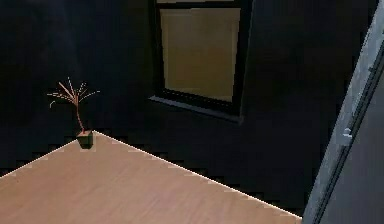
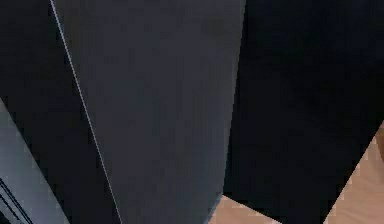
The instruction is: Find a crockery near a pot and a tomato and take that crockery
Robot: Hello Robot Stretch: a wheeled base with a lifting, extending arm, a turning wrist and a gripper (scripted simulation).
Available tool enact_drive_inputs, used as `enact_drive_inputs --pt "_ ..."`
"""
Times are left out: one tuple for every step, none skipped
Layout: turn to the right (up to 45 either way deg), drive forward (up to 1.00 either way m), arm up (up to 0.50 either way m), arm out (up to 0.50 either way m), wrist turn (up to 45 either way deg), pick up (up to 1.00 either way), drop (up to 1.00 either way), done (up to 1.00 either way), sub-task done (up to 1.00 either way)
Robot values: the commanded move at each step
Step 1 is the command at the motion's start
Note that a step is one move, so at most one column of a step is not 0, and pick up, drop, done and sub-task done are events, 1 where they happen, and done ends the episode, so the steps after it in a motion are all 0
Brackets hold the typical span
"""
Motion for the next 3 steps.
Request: enact_drive_inputs --pt "-45.0 0.0 0.0 0.0 0.0 0.0 0.0 0.0 0.0" --pt "-21.0 0.0 0.0 0.0 0.0 0.0 0.0 0.0 0.0" --pt "0.0 1.0 0.0 0.0 0.0 0.0 0.0 0.0 0.0"
